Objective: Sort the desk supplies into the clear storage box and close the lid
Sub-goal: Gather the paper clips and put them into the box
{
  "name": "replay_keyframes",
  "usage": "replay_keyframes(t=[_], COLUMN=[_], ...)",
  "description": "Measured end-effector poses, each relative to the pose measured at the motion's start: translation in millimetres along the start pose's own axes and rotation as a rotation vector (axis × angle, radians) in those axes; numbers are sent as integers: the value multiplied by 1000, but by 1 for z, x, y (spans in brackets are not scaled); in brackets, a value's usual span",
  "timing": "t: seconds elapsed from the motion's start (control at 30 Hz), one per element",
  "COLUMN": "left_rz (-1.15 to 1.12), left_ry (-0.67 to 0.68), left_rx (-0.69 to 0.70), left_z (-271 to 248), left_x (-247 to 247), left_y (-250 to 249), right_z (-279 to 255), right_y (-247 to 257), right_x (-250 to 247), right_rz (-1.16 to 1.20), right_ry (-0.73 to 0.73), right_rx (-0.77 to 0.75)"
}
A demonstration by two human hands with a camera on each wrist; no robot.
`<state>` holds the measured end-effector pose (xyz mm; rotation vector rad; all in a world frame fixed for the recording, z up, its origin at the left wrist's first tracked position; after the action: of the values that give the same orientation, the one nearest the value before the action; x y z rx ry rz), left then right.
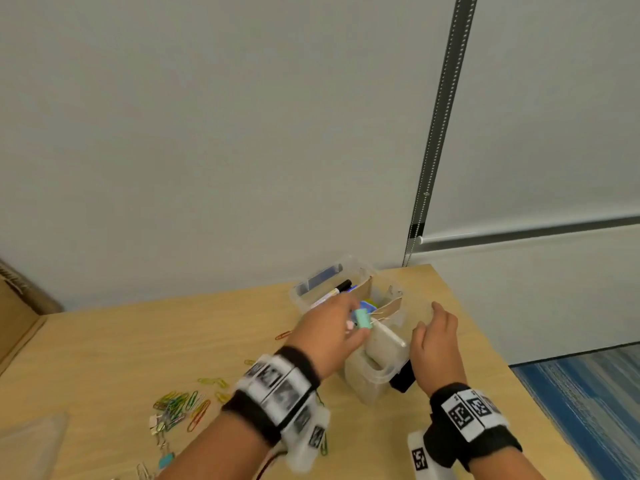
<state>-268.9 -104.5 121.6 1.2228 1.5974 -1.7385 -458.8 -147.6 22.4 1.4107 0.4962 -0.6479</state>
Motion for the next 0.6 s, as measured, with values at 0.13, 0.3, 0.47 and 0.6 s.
replay_keyframes(t=[0.13,0.3,0.47,0.6], left_rz=[285,476,556,399], left_ry=[189,439,564,458], left_rx=[50,58,18,42], left_z=[76,115,110,77], left_x=[26,60,76,56], left_y=[-45,-55,-51,-55], right_z=[-1,0,2,3], right_y=[1,1,0,1], right_x=[0,1,0,1], right_rz=[-3,-6,-1,-23], right_ry=[19,54,76,91], right_rx=[-8,3,26,33])
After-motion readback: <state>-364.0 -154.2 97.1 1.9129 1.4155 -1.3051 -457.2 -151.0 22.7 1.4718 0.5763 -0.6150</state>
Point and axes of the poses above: each hand's wrist, its own z-axis towards the middle knuckle, its own x-axis out of the palm, y = z × x, the point moved 6 cm from there along z, towards the middle knuckle, and after that the axes turned 12 degrees about y, right-handed, at the moved point
